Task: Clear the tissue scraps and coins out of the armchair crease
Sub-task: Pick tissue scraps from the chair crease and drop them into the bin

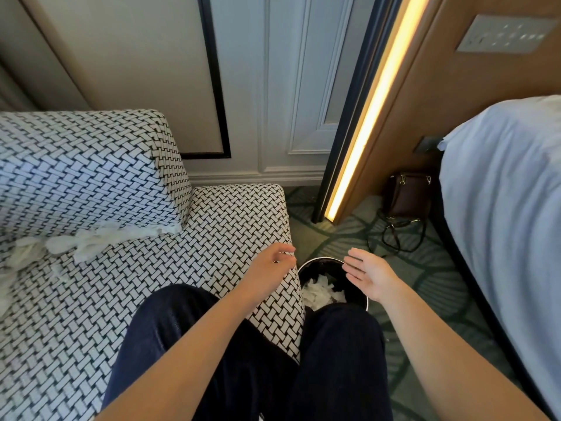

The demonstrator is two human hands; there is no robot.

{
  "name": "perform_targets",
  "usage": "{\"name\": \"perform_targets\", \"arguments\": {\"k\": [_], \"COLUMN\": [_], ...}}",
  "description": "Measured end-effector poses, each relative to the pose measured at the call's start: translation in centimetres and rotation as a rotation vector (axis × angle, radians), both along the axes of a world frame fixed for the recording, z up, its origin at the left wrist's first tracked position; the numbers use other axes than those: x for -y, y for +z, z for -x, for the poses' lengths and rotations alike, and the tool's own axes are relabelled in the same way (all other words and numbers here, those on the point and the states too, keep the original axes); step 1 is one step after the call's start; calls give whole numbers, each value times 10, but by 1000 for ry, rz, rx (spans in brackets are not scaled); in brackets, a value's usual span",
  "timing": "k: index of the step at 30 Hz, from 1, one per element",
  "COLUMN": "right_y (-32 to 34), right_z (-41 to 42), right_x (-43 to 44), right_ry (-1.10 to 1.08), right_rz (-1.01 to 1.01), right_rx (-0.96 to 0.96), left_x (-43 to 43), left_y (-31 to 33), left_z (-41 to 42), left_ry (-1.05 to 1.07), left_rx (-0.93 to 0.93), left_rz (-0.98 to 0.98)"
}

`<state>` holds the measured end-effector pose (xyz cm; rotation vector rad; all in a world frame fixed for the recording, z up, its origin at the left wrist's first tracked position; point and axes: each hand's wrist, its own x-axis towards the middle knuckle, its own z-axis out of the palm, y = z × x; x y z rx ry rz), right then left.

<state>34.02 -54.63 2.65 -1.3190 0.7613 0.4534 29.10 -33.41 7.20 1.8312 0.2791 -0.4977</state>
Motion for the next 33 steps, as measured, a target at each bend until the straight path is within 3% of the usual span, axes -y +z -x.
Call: {"name": "perform_targets", "arguments": {"k": [7,18,33], "right_y": [31,79,52], "right_z": [2,1,26], "right_x": [-30,-160,-377], "right_ry": [130,368,863], "right_rz": [94,131,181], "right_rx": [87,299,428], "left_x": [-26,-128,-312], "left_y": [12,32,-9], "left_z": [8,31,90], "left_ry": [63,335,733], "left_rx": [23,81,31], "left_rz": [66,150,12]}}
